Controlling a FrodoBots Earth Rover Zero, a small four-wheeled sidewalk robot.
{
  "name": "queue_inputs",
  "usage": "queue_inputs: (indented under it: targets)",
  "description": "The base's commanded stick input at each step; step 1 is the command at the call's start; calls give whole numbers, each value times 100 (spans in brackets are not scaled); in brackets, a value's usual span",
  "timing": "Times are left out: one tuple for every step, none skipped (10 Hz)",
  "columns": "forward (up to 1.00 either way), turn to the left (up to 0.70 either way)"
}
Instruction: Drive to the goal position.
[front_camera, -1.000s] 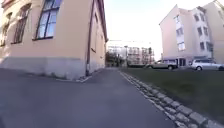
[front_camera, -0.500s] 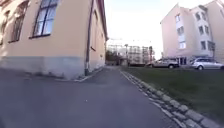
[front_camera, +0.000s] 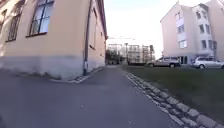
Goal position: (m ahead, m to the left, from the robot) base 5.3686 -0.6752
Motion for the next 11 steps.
queue_inputs:
  targets:
    - [50, 0]
    - [50, 0]
    - [50, 0]
    - [50, 0]
    - [50, 0]
    - [50, 0]
    - [50, 0]
    - [50, 0]
    - [50, 0]
    - [50, 0]
    - [50, 0]
